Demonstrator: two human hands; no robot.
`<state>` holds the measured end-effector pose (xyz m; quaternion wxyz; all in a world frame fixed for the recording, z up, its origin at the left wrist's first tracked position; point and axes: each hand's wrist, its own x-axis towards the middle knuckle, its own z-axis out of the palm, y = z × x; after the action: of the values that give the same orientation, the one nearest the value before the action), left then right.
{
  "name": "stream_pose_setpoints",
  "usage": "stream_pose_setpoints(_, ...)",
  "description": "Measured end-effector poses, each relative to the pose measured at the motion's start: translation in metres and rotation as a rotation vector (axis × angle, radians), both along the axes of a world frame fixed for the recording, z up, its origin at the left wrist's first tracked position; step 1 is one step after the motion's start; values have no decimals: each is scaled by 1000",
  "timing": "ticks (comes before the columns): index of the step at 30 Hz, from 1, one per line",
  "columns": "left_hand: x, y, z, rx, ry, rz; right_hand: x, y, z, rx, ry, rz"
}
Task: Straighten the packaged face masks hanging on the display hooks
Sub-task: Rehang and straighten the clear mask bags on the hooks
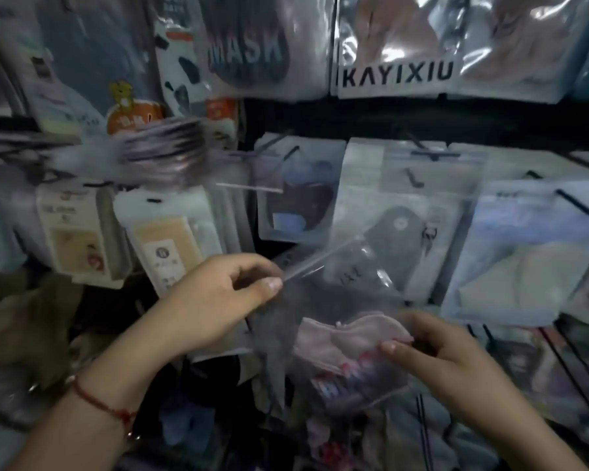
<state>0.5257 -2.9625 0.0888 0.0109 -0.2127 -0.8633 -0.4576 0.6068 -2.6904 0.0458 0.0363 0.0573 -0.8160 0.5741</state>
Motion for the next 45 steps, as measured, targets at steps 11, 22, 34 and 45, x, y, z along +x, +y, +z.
stream_pose_setpoints(11, 8, 9, -97, 43, -282, 6, 18, -14, -107, 130, -105, -196)
stream_pose_setpoints(22, 24, 1, -139, 54, -403, -45, 17, -54, -121, 634, 189, -36)
stream_pose_setpoints(34, 42, -4, -141, 204, -603, -69, 5, -62, -126, 662, 334, -91)
stream_pose_setpoints(45, 21, -17, -117, 290, -574, 11, -3, -60, -102, 575, 328, -100)
